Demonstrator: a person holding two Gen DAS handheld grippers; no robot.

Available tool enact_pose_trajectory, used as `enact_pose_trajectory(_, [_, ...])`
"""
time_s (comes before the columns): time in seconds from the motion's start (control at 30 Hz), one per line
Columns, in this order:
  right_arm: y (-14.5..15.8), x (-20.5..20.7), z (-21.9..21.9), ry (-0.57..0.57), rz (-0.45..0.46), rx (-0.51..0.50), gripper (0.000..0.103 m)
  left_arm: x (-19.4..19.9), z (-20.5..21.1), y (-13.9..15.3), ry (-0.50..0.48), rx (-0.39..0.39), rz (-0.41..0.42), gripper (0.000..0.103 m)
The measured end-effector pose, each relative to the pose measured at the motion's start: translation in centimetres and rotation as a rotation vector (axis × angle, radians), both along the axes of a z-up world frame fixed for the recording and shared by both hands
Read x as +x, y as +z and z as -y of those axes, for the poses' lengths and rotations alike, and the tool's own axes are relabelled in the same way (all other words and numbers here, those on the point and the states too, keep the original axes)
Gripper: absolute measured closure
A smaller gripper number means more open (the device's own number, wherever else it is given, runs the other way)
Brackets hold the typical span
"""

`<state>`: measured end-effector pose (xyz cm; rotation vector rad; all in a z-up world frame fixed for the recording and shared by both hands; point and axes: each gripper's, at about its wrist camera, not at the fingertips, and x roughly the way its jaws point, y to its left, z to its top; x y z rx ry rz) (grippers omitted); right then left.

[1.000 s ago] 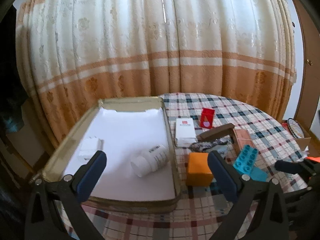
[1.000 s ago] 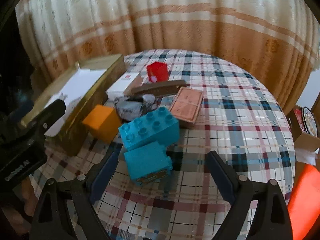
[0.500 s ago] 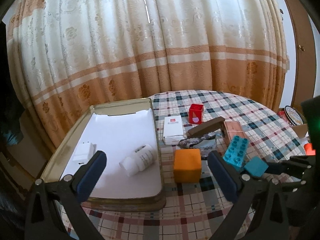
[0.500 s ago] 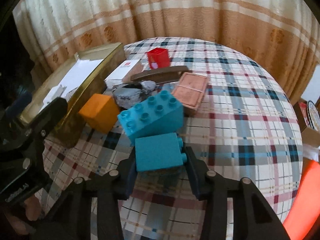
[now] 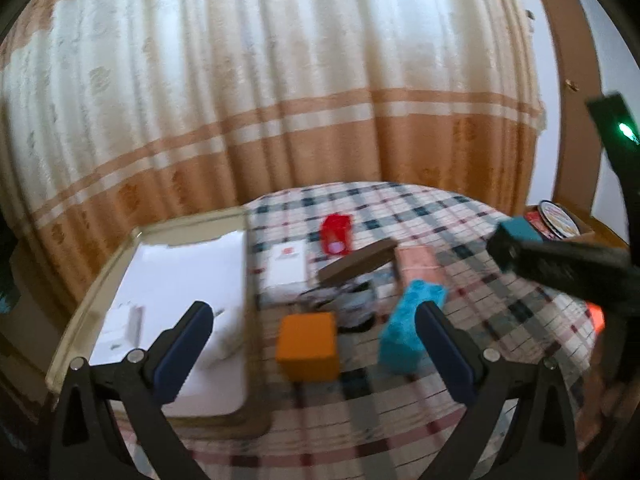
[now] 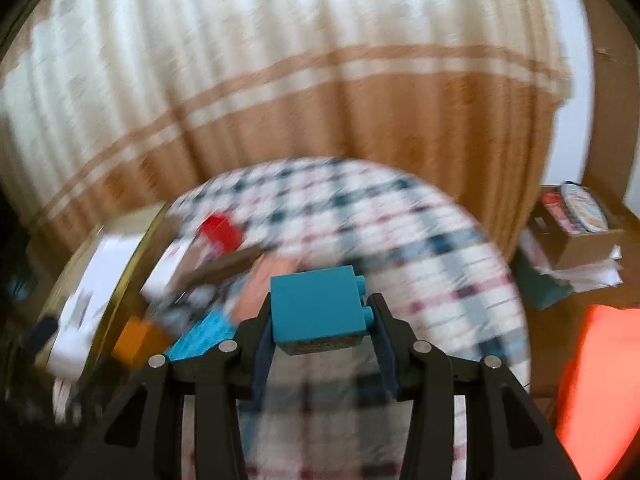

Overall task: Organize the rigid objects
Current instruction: 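Grasp the long blue brick with the left tool and lift it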

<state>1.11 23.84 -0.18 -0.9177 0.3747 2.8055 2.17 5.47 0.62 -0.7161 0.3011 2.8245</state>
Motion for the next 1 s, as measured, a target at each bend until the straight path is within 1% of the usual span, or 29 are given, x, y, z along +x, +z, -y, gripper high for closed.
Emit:
enact_pose_trajectory(0.03, [0.1,-0.1,-0.5,-0.046,-0.012,0.003,0.056,0.0,-0.9,0.1,-0.022,-0.016,-0.014,0.001])
enact_pose_trajectory(0.13, [-0.3,-0.2,-2.0,-0.145,-0.03,-0.004,0.056,-0.4,-2.6,0.1,-0.067,-0.038,-0.015,0.001])
enact_pose_trajectory(0.2, [-0.4,-0.3,-2.6,-0.162,-0.031,-0.032,0.056,-1.0,-3.6,-0.1,-0.09,-0.05,0.01,0.001])
enact_pose_trajectory(0.23, [-0.3,-0.2,-2.8,-0.173,-0.043,-0.042,0.056,-1.6,-4.2,-0.4,-0.111,-0.058,0.04,0.001])
enact_pose_trajectory(0.27, [-0.2,-0.1,-2.9,-0.178,-0.049,-0.039,0.056,-1.9,-4.6,-0.6,-0.124,-0.062,0.06,0.001])
enact_pose_trajectory(0.3, [-0.2,-0.2,-2.8,-0.174,-0.049,-0.036,0.056,-2.3,-5.1,-0.9,-0.137,-0.072,0.089,0.003])
enact_pose_trajectory(0.33, [-0.2,-0.3,-2.8,-0.164,-0.045,-0.037,0.056,-2.9,-5.7,-1.4,-0.147,-0.093,0.128,0.008])
enact_pose_trajectory(0.4, [-0.2,-0.3,-2.7,-0.161,-0.044,-0.036,0.056,-3.5,-6.6,-2.2,-0.159,-0.125,0.182,0.015])
enact_pose_trajectory(0.47, [-0.3,-0.2,-2.7,-0.157,-0.043,-0.039,0.056,-3.9,-7.0,-2.7,-0.163,-0.139,0.219,0.016])
enact_pose_trajectory(0.53, [-0.5,-0.2,-2.7,-0.152,-0.038,-0.043,0.056,-4.7,-7.2,-3.2,-0.142,-0.139,0.264,0.017])
enact_pose_trajectory(0.6, [-0.5,-0.1,-2.7,-0.152,-0.039,-0.044,0.056,-5.1,-7.2,-3.4,-0.14,-0.127,0.287,0.02])
enact_pose_trajectory(0.63, [-0.5,-0.1,-2.7,-0.149,-0.039,-0.047,0.056,-5.3,-7.5,-3.7,-0.15,-0.127,0.306,0.024])
enact_pose_trajectory(0.73, [-0.7,-0.3,-2.7,-0.145,-0.027,-0.051,0.056,-5.5,-8.3,-4.6,-0.15,-0.186,0.338,0.029])
enact_pose_trajectory(0.77, [-0.8,-0.3,-2.7,-0.146,-0.025,-0.05,0.056,-5.4,-8.6,-4.8,-0.153,-0.202,0.34,0.029])
enact_pose_trajectory(0.83, [-0.8,-0.3,-2.6,-0.148,-0.023,-0.046,0.056,-5.2,-8.8,-4.8,-0.175,-0.202,0.337,0.038])
enact_pose_trajectory(0.87, [-0.7,-0.3,-2.6,-0.147,-0.021,-0.044,0.056,-5.1,-8.8,-4.7,-0.189,-0.196,0.34,0.041])
enact_pose_trajectory(0.9, [-0.7,-0.3,-2.5,-0.145,-0.02,-0.041,0.056,-5.0,-8.7,-4.6,-0.195,-0.193,0.341,0.05])
enact_pose_trajectory(0.93, [-0.8,-0.2,-2.4,-0.144,-0.02,-0.04,0.056,-5.0,-8.7,-4.6,-0.204,-0.185,0.345,0.07])
enact_pose_trajectory(1.0, [-0.8,-0.1,-2.3,-0.144,-0.02,-0.035,0.056,-5.1,-8.3,-4.6,-0.216,-0.146,0.367,0.072])
